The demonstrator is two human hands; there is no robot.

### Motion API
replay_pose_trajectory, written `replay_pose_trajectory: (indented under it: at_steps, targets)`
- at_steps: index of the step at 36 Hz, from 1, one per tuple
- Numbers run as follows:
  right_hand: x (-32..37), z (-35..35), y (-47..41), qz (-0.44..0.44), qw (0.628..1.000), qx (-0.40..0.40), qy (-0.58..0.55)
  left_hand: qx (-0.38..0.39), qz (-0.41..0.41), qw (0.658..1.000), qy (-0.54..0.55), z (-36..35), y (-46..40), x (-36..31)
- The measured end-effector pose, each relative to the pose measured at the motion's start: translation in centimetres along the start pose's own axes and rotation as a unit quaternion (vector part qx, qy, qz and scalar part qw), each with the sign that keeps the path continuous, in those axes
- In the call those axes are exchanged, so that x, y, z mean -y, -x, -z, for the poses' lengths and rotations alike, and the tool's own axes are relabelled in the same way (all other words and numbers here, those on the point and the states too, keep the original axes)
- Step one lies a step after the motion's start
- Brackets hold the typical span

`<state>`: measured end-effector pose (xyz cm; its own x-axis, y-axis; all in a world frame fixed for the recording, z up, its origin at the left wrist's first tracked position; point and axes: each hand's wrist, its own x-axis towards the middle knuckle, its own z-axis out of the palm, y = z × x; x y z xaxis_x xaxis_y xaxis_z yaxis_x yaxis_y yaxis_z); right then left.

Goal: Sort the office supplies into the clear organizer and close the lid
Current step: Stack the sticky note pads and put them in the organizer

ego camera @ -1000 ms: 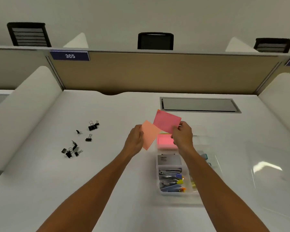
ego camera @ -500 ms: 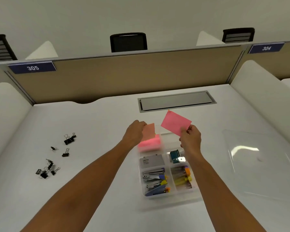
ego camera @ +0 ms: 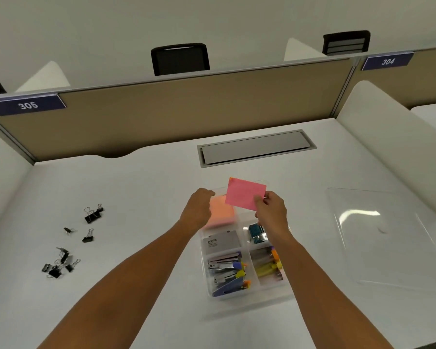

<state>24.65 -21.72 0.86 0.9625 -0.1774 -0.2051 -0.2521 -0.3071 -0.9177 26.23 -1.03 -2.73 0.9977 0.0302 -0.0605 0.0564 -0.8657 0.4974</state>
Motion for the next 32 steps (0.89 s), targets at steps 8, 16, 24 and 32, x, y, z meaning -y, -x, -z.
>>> replay_pose_trajectory:
  at_steps: [8,16,24,32]
  targets:
    - [0.5,-2.5,-0.9,0.021,0.995,0.041,0.083,-0.091,0.026,0.995,0.033,-1.6,3.2,0.9]
    - [0.6,-4.3,-2.2,0.059,0.980,0.065,0.177,-0.096,0.061,0.992,0.046,-3.6,6.8,1.9]
    - [0.4,-6.0,-2.6,0.046,0.966,0.116,0.227,-0.063,0.066,0.994,0.060,-3.8,7.7,1.6]
    - [0.1,-6.8,-2.1,0.047,0.950,0.155,0.267,-0.063,0.043,0.997,-0.003,-3.8,8.4,2.1]
